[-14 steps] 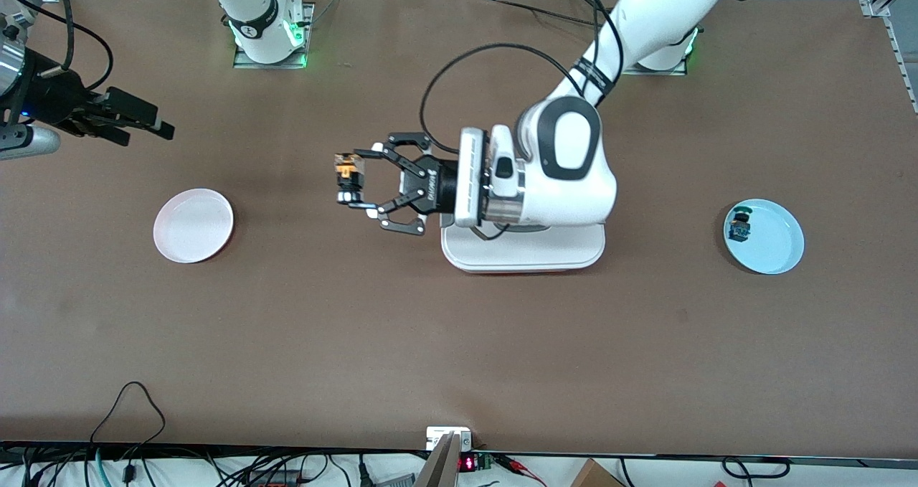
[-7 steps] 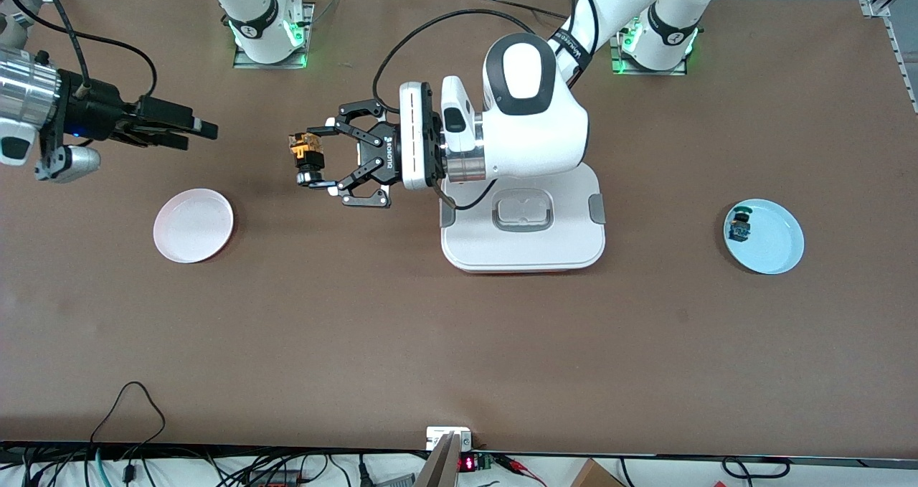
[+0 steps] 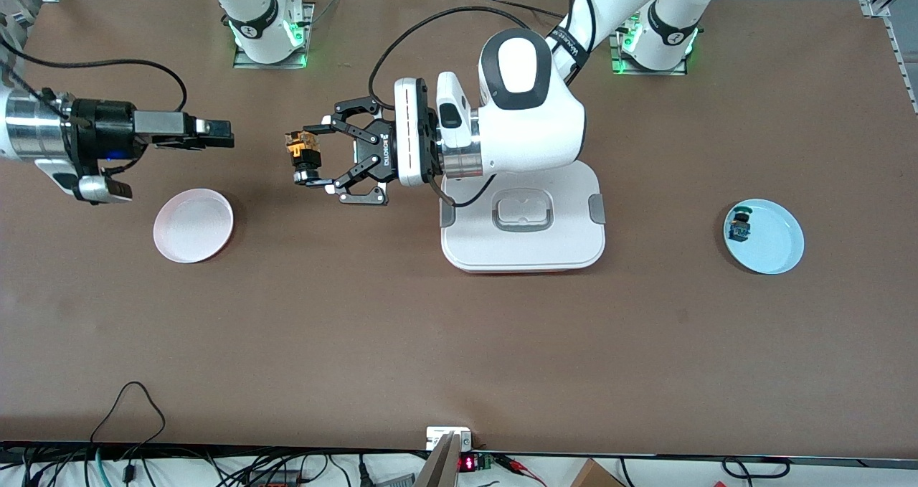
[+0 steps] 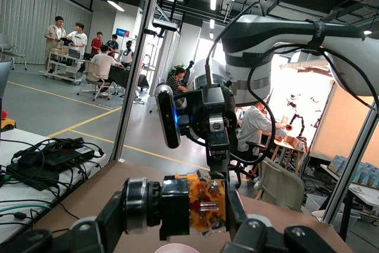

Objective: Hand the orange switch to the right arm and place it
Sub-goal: 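Hold the orange switch while the right gripper reaches to grasp it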

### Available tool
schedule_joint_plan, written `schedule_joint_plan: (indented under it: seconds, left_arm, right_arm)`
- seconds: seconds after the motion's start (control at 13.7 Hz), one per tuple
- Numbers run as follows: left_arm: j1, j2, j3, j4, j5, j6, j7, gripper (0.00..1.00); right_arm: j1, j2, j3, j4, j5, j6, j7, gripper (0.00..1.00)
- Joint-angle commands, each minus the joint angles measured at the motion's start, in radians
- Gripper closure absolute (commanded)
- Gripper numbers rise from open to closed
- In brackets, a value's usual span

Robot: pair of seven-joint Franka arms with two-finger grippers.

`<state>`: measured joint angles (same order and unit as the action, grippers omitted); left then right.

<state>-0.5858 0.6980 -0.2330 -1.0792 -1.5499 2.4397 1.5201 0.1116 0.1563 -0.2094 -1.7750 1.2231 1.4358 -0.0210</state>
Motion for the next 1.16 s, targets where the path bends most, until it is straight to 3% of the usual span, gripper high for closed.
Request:
schedule_joint_plan:
  seconds: [0.0,0.36,1.09]
  left_arm:
    - [-0.014,0.0,0.014,0.019,0.019,0.016,-0.026,1.0]
    - [-0.016,0.0,0.012,0.019,0.019,0.016,-0.028,1.0]
    - [-0.017,0.003,0.012,0.038,0.017,0.019,-0.028,1.0]
  right_arm:
    - [-0.009,0.02,0.005,-0.033,0.114,-0.038,-0.011,0.0]
    - [0.006,0.074,0.005,-0.066,0.295,-0.081,0.068,0.0]
    - [0.063,0.172,0.01,-0.007,0.499,-0.071,0.007,0.0]
